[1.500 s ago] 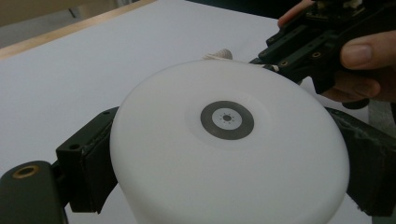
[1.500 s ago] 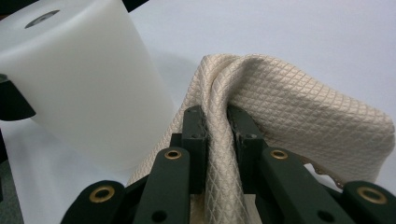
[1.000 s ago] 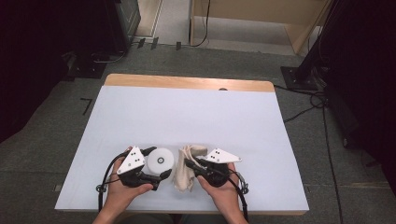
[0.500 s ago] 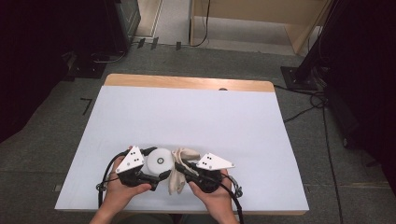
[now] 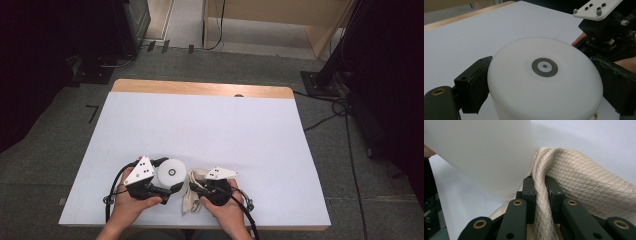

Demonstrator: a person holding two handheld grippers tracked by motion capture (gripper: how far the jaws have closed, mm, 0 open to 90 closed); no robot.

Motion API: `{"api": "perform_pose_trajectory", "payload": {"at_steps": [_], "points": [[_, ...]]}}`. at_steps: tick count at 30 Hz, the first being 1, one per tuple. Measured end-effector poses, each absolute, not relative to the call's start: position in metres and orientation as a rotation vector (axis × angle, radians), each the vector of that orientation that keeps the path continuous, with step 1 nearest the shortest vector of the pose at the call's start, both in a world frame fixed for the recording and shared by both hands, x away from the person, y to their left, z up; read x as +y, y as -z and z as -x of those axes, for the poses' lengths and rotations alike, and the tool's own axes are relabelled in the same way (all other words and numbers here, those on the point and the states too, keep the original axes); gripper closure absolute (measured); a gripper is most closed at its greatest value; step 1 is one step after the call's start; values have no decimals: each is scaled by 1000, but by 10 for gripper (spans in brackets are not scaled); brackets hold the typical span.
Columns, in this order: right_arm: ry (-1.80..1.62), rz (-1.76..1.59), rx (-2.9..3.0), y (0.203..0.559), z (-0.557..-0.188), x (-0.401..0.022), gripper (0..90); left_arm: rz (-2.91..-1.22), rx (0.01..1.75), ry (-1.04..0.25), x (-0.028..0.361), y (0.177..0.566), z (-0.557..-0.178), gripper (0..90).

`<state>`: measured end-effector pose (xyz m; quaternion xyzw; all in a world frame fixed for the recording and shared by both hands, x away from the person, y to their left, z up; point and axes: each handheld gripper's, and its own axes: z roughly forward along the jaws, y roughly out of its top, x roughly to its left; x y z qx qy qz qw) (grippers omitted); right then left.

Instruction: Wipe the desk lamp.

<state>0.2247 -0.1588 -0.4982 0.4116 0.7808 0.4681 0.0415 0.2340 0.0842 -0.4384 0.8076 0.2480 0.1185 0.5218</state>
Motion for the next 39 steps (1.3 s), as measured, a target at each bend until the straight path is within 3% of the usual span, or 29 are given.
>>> {"api": "perform_pose_trajectory", "payload": {"at_steps": [21,27,39], "points": [[-1672,-1063,2187,432,-208,-165,802,-1929,596,-277,84,439,-234,82],[-1657,-1090,2200,441,-211,-165,803,-1927,598,-275,84,439,-234,81],[-1476,-1273,2358,495,-227,-160,800,-1927,598,-275,84,439,-234,81]]}}
